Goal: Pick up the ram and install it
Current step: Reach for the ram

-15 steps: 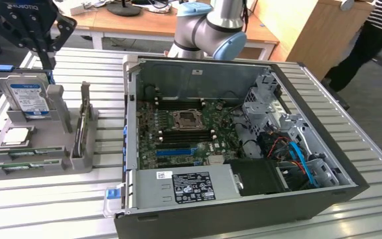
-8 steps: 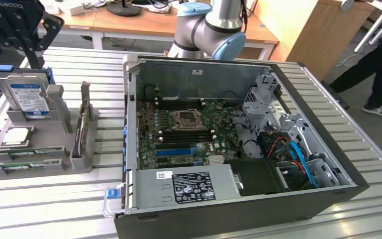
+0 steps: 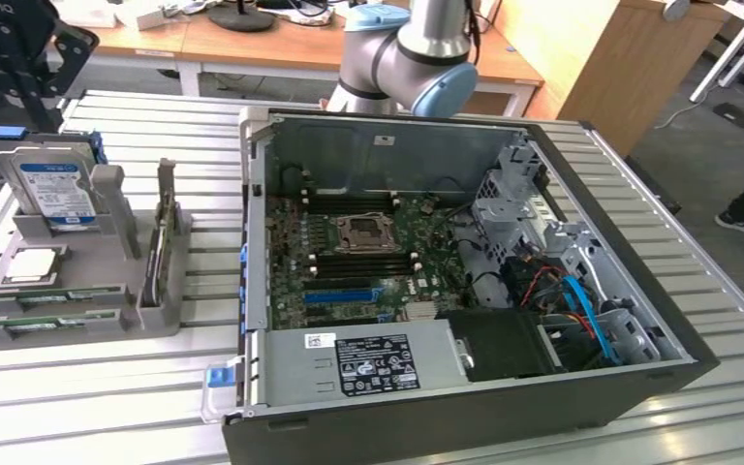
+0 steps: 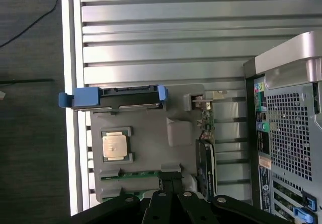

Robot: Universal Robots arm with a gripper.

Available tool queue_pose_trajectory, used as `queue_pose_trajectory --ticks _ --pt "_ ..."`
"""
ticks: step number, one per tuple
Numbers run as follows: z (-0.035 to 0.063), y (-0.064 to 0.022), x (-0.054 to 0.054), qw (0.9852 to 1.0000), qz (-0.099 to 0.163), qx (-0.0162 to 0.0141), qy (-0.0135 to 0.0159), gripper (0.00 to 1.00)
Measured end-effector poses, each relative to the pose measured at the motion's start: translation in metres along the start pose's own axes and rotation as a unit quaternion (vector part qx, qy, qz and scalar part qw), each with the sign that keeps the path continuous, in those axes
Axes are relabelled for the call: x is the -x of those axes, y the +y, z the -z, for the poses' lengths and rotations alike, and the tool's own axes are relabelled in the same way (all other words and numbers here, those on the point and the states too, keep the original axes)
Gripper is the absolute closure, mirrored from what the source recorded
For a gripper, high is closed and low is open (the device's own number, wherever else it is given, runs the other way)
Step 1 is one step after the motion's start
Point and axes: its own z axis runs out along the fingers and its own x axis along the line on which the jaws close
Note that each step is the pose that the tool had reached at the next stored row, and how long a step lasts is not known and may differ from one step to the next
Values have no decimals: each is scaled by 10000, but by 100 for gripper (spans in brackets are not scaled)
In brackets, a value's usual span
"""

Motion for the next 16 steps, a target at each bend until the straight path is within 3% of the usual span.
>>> queue_pose_trajectory --ticks 9,16 --pt "1 -9 -196 10000 0 0 0 89" --pt "2 -10 -212 10000 0 0 0 89"
